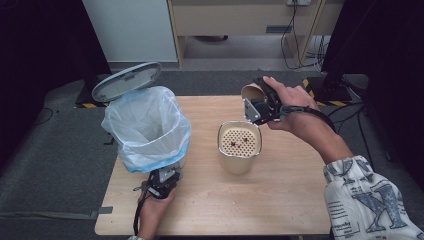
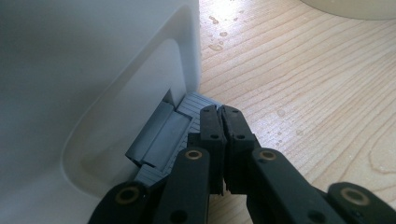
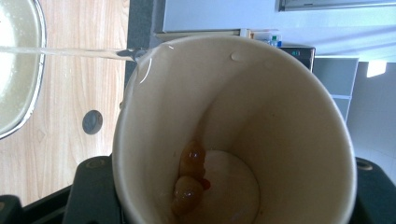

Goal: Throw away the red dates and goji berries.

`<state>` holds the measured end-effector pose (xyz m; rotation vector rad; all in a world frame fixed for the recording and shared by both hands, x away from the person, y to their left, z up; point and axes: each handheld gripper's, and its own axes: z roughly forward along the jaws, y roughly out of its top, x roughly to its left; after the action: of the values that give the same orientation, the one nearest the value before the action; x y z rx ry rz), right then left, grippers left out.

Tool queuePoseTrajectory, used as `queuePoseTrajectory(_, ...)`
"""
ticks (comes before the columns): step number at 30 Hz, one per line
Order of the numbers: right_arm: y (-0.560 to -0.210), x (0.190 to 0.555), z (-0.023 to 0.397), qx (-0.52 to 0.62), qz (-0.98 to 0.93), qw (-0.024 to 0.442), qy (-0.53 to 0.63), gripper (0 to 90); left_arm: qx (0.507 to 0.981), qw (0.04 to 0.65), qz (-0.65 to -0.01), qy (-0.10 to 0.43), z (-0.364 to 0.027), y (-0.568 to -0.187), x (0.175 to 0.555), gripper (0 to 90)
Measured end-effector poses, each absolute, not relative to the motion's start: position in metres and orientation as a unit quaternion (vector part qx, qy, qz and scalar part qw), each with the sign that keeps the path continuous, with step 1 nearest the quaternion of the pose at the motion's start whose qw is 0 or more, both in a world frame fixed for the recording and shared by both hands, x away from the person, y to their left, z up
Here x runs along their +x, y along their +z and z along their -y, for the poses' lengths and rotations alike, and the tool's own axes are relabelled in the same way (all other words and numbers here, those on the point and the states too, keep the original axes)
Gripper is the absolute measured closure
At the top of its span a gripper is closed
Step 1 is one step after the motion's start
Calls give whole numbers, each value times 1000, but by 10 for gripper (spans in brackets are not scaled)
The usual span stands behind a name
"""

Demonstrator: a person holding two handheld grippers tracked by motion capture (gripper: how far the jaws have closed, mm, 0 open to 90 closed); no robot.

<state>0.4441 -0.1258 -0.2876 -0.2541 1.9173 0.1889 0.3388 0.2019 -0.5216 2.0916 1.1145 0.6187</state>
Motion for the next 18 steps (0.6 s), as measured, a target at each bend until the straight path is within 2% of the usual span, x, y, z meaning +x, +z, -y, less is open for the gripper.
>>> queuePoseTrajectory(18,-289,442,121,-135,-802,581,43,365,803,340,-428,238,-202,-522,339,872)
